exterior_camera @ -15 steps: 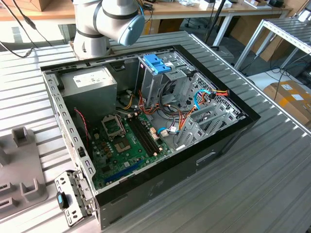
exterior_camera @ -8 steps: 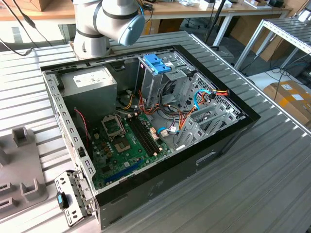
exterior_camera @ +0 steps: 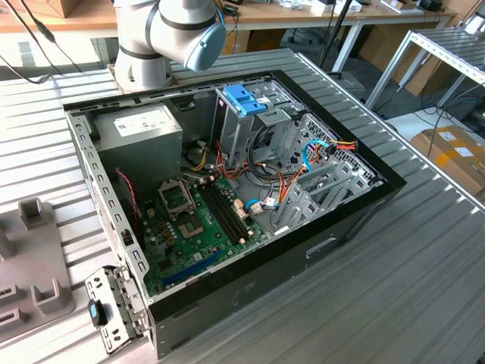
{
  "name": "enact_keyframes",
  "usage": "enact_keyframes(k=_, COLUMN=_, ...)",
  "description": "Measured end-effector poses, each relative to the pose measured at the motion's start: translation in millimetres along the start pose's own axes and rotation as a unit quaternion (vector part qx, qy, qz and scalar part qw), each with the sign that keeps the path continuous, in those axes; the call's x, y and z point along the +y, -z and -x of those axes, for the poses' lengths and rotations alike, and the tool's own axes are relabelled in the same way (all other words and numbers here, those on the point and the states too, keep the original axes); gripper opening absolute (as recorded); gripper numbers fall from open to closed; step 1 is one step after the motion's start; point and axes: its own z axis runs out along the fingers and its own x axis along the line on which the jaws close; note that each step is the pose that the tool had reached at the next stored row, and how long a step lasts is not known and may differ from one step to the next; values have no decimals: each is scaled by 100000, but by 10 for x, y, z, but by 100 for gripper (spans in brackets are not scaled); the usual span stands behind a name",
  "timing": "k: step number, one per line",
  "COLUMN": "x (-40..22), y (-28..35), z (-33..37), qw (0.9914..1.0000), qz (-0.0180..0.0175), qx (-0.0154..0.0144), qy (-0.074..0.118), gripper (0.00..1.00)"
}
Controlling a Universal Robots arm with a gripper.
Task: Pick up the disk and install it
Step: 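Pick up the disk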
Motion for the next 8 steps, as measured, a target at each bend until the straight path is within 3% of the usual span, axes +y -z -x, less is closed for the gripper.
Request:
enact_keyframes(k=5, x=3, y=44, z=12, qw=99999, qz=18, qx=-413, qy=18, gripper=37)
enact_keyframes(k=8, x=5, y=88, z=24, qw=99996, qz=46, qx=-879, qy=39, gripper=37)
